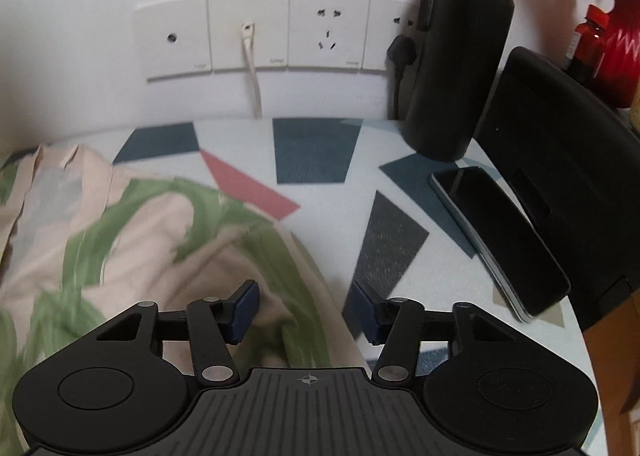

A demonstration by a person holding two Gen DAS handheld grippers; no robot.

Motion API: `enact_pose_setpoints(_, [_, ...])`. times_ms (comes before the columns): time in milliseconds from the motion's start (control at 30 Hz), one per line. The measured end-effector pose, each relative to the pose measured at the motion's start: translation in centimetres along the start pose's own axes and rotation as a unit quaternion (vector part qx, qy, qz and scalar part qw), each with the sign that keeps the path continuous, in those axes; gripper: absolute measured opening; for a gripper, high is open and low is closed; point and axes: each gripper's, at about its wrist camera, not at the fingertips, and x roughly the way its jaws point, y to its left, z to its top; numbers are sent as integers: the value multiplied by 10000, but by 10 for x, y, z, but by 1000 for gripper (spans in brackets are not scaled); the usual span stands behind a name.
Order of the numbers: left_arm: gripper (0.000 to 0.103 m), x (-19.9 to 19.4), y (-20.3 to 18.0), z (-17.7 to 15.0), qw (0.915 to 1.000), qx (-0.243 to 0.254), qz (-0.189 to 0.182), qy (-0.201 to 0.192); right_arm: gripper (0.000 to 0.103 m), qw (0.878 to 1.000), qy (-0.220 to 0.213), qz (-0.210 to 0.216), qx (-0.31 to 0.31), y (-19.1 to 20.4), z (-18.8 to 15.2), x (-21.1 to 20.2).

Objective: Fold clothes

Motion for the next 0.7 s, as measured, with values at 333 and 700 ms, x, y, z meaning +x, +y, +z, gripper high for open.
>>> enact_pose_setpoints(333, [63,102,-16,37,9944,-495,-636,680,25,9996,197,182,97,-17,-18,7])
enact_pose_setpoints(700, [3,110,-25,52,9929,-225,-789,856,3,9991,31,395,173,-28,-11,14])
